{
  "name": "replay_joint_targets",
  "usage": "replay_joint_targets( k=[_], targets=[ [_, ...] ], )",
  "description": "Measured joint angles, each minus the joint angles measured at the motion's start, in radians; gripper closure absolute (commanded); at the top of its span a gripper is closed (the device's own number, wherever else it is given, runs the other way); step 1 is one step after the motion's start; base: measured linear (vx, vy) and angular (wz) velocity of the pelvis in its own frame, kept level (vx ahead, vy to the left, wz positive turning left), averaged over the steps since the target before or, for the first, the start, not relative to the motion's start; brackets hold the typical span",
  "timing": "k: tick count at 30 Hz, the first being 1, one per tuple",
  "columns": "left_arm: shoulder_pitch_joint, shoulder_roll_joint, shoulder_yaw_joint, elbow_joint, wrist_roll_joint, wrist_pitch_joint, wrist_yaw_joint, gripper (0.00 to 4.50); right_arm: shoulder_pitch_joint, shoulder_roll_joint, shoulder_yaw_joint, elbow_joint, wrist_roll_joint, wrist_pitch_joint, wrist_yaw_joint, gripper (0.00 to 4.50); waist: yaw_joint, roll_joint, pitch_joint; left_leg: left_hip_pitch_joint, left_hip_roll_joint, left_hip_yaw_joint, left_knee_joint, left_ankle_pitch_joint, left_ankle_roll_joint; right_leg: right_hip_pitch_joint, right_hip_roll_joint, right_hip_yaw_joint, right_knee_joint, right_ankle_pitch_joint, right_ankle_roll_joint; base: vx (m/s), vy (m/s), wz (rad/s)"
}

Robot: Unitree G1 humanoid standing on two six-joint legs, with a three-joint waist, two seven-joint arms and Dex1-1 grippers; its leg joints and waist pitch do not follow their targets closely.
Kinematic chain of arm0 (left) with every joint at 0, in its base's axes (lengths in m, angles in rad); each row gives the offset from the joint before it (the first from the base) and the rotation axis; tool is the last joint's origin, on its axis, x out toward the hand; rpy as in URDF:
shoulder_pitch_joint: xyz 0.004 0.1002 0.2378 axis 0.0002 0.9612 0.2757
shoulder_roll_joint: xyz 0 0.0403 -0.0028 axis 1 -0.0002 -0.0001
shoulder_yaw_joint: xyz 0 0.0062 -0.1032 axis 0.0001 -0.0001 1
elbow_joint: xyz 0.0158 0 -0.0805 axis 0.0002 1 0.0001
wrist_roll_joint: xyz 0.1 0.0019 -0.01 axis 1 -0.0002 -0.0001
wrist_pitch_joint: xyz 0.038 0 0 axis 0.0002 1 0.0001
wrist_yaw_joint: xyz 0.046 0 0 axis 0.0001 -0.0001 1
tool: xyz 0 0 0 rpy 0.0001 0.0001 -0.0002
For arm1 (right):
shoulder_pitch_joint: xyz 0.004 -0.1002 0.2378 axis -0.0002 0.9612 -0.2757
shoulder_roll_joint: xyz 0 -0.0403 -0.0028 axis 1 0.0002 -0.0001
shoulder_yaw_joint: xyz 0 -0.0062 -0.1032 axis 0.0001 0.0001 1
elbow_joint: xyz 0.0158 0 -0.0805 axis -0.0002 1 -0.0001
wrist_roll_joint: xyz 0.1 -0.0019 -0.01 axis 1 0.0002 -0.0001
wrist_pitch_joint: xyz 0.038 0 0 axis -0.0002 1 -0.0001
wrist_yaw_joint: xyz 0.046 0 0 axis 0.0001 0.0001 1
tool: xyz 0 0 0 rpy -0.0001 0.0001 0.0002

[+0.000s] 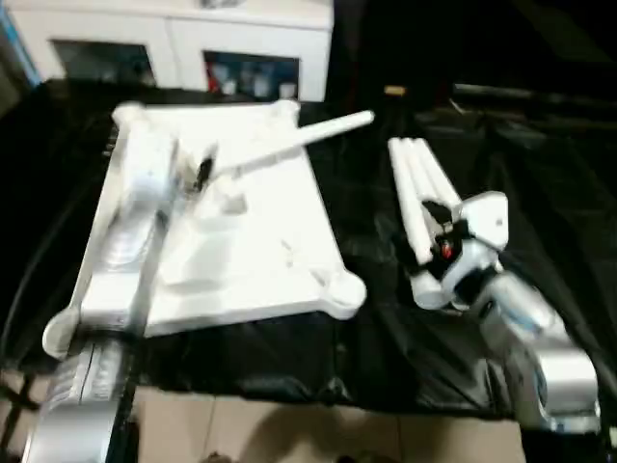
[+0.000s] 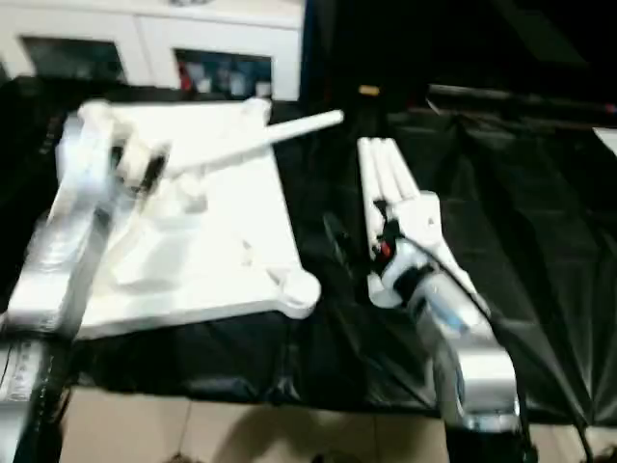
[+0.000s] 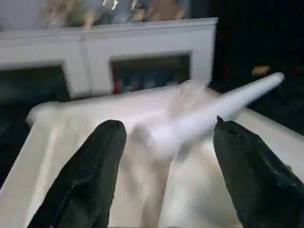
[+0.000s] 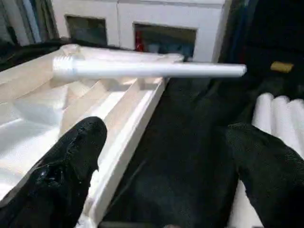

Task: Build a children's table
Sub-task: Insert table leg to table base

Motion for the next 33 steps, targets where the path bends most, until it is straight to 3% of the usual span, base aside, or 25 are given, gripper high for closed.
replay_joint_targets(
  k=[3, 5, 6, 8, 9, 13, 16, 19, 22, 25, 26, 27, 28, 29, 30, 31, 32, 33],
  targets=[
    [0.062, 0.007, 0.013, -0.131, -0.015, 0.048, 0.002, 1.17, 0.014, 0.027, 0.008, -0.001, 0.016, 0.001, -0.012, 0.0, 0.009, 0.001, 0.002, 0.017, 0.0, 0.0, -0.004, -0.002, -0.002, 0.013, -0.001, 0.0, -0.004, -0.007, 0.008, 0.0, 0.0, 0.0],
    [0.089, 0.014, 0.014, -0.203, -0.015, 0.079, 0.004, 1.17, 0.024, 0.035, 0.019, 0.0, 0.021, 0.0, -0.023, 0.0, 0.009, 0.008, 0.01, 0.054, -0.001, -0.001, -0.009, -0.02, -0.006, 0.045, 0.001, -0.007, -0.022, -0.011, 0.011, 0.0, 0.0, 0.0],
    [0.094, 0.016, 0.016, -0.22, -0.015, 0.088, 0.007, 1.17, 0.024, 0.036, 0.021, 0.0, 0.021, -0.002, -0.028, 0.0, 0.008, 0.01, 0.011, 0.061, -0.001, -0.001, -0.009, -0.026, -0.006, 0.053, 0.0, -0.012, -0.029, -0.011, 0.011, 0.0, 0.0, 0.0],
    [0.098, 0.02, 0.018, -0.265, -0.015, 0.125, 0.013, 1.17, 0.024, 0.044, 0.02, 0.002, 0.02, -0.007, -0.034, 0.0, -0.002, 0.021, 0.015, 0.079, 0.005, -0.013, -0.009, -0.036, -0.012, 0.08, -0.004, -0.039, -0.049, -0.011, 0.011, 0.04, 0.041, -0.24],
    [0.098, 0.023, 0.018, -0.28, -0.015, 0.142, 0.014, 1.17, 0.023, 0.05, 0.02, 0.003, 0.02, -0.01, -0.038, 0.0, -0.009, 0.022, 0.014, 0.08, 0.004, -0.021, -0.009, -0.039, -0.013, 0.087, -0.005, -0.045, -0.053, -0.011, 0.011, 0.064, 0.035, -0.22],
    [0.09, 0.024, 0.011, -0.3, -0.017, 0.199, 0.02, 1.17, 0.022, 0.052, 0.018, 0.006, 0.019, -0.024, -0.051, 0.0, -0.024, 0.028, 0.01, 0.078, -0.001, -0.022, -0.014, -0.048, -0.017, 0.084, -0.003, -0.041, -0.053, -0.011, 0.011, 0.08, 0.011, -0.11],
    [0.081, 0.024, 0.01, -0.305, -0.024, 0.223, 0.02, 1.17, 0.023, 0.052, 0.018, 0.011, 0.019, -0.027, -0.052, 0.0, -0.018, 0.036, 0.004, 0.084, -0.006, -0.019, -0.034, -0.05, -0.011, 0.083, 0.0, -0.033, -0.05, -0.027, 0.001, 0.132, -0.013, 0.03],
    [0.082, 0.024, 0.011, -0.33, -0.024, 0.249, 0.024, 1.17, 0.023, 0.043, 0.037, 0.011, 0.01, -0.032, -0.049, 0.0, -0.009, 0.044, -0.006, 0.087, -0.009, -0.021, -0.036, -0.067, -0.005, 0.086, 0.004, -0.027, -0.042, -0.053, -0.002, 0.161, -0.005, 0.08],
    [0.085, 0.02, 0.011, -0.35, -0.024, 0.263, 0.024, 1.17, 0.029, 0.04, 0.054, 0.011, 0.008, -0.033, -0.048, 0.0, -0.009, 0.045, -0.008, 0.092, -0.012, -0.031, -0.025, -0.091, 0.009, 0.097, 0.017, 0.001, -0.032, -0.081, -0.002, 0.17, 0.004, 0.17],
    [0.098, 0.021, 0.013, -0.36, -0.024, 0.279, 0.028, 1.17, 0.028, 0.044, 0.065, 0.011, 0.009, -0.033, -0.048, 0.0, -0.013, 0.038, -0.013, 0.109, -0.022, -0.05, -0.015, -0.117, 0.018, 0.098, 0.017, 0.008, 0.01, -0.119, -0.013, 0.168, -0.013, 0.17],
    [0.11, 0.023, 0.019, -0.359, -0.024, 0.283, 0.028, 1.17, 0.026, 0.044, 0.068, 0.011, 0.009, -0.033, -0.048, 0.0, -0.02, 0.03, -0.018, 0.116, -0.032, -0.063, -0.009, -0.131, 0.039, 0.094, 0.011, 0.017, 0.037, -0.139, -0.019, 0.153, -0.029, 0.15],
    [0.114, 0.023, 0.021, -0.359, -0.024, 0.286, 0.03, 1.17, 0.026, 0.044, 0.068, 0.011, 0.009, -0.033, -0.048, 0.0, -0.02, 0.023, -0.021, 0.12, -0.044, -0.068, 0.001, -0.142, 0.058, 0.101, 0.01, 0.03, 0.049, -0.157, -0.016, 0.145, -0.017, 0.1],
    [0.11, 0.023, 0.019, -0.36, -0.025, 0.287, 0.029, 1.17, 0.024, 0.04, 0.068, 0.011, 0.009, -0.034, -0.048, 0.0, -0.015, 0.017, -0.02, 0.11, -0.052, -0.073, 0.027, -0.157, 0.091, 0.118, 0.014, 0.055, 0.043, -0.178, 0.029, 0.134, 0.025, 0.25],
    [0.104, 0.015, 0.009, -0.361, -0.025, 0.288, 0.028, 1.17, 0.03, 0.03, 0.063, 0.012, 0.009, -0.034, -0.048, 0.0, -0.013, 0.019, -0.02, 0.085, -0.048, -0.082, 0.085, -0.168, 0.149, 0.143, 0.036, 0.094, 0.04, -0.186, 0.032, 0.134, 0.025, 0.25],
    [0.101, 0.005, -0.008, -0.363, -0.028, 0.288, 0.025, 1.17, 0.038, 0.019, 0.053, 0.014, 0.007, -0.034, -0.049, 0.0, -0.001, 0.026, -0.021, 0.05, -0.051, -0.083, 0.139, -0.163, 0.158, 0.169, 0.06, 0.131, 0.019, -0.188, 0.03, 0.081, 0.119, 0.53],
    [0.102, 0.004, -0.017, -0.368, -0.03, 0.289, 0.023, 1.17, 0.038, 0.007, 0.042, 0.02, 0.007, -0.034, -0.05, 0.0, 0.026, 0.034, -0.022, 0.019, -0.056, -0.082, 0.158, -0.158, 0.141, 0.192, 0.077, 0.152, 0.0, -0.187, 0.032, -0.052, 0.182, 0.33],
    [0.106, 0.019, -0.002, -0.373, -0.031, 0.289, 0.024, 1.17, 0.021, 0.007, 0.043, 0.019, 0.007, -0.037, -0.049, 0.0, 0.048, 0.064, -0.024, 0.004, -0.056, -0.09, 0.1, -0.124, 0.047, 0.2, 0.106, 0.127, 0.02, -0.186, 0.034, -0.052, 0.182, 0.33],
    [0.129, 0.043, 0.032, -0.374, -0.03, 0.289, 0.026, 1.17, -0.004, 0.035, 0.066, 0.031, 0.007, -0.037, -0.05, 0.0, 0.059, 0.069, -0.024, 0.012, -0.058, -0.108, 0.116, -0.143, 0.043, 0.152, 0.09, 0.065, 0.1, -0.196, 0.026, -0.03, 0.024, -0.24]
  ],
)
